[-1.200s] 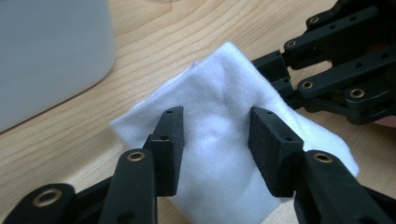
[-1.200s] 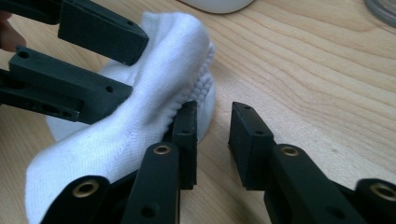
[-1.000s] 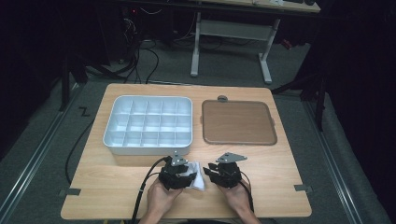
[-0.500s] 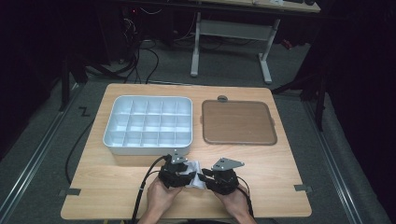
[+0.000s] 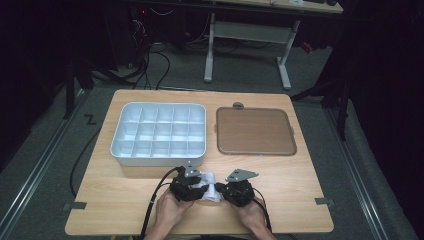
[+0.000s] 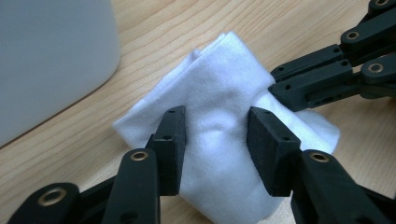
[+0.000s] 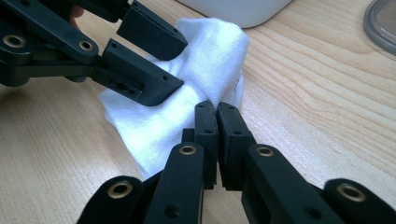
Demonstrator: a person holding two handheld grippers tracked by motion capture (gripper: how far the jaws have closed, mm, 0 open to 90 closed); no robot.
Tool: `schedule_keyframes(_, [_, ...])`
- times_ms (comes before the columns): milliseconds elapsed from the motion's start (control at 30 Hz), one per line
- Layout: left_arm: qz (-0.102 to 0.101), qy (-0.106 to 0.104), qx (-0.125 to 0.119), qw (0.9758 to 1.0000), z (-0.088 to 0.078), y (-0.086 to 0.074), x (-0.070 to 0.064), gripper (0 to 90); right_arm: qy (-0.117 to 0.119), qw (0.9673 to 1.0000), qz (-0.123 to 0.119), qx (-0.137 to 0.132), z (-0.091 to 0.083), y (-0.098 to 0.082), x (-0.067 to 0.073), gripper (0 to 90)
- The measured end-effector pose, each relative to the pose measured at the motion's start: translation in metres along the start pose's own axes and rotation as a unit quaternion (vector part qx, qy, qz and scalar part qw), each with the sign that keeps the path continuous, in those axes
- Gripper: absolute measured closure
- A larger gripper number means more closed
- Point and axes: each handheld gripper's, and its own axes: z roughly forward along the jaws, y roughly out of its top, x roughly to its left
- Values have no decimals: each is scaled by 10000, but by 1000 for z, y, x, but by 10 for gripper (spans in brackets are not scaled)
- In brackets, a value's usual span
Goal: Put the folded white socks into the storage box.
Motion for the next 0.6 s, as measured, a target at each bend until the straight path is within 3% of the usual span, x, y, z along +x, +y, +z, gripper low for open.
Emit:
schedule_keyframes(167, [-64, -1, -113, 9999, -5, 4, -3, 536, -106, 9999, -3, 102, 2, -2, -2, 867])
schedule_keyframes(267, [68, -96, -207, 9997, -14, 3, -8, 489, -154, 9997, 138, 89, -1, -5, -4, 799])
schedule_keyframes(333, [116, -118, -184, 9997, -17, 1, -9, 477, -176, 9996, 200, -61, -7, -3, -3, 799])
schedule_keyframes(467, [112, -122, -203, 9997, -20, 1, -10, 454, -216, 9991, 48, -365, -19, 10, 4, 801])
schedule_keyframes(600, [96, -5, -98, 9999, -16, -1, -6, 425, -110, 9984, -77, -551, -23, 25, 12, 804])
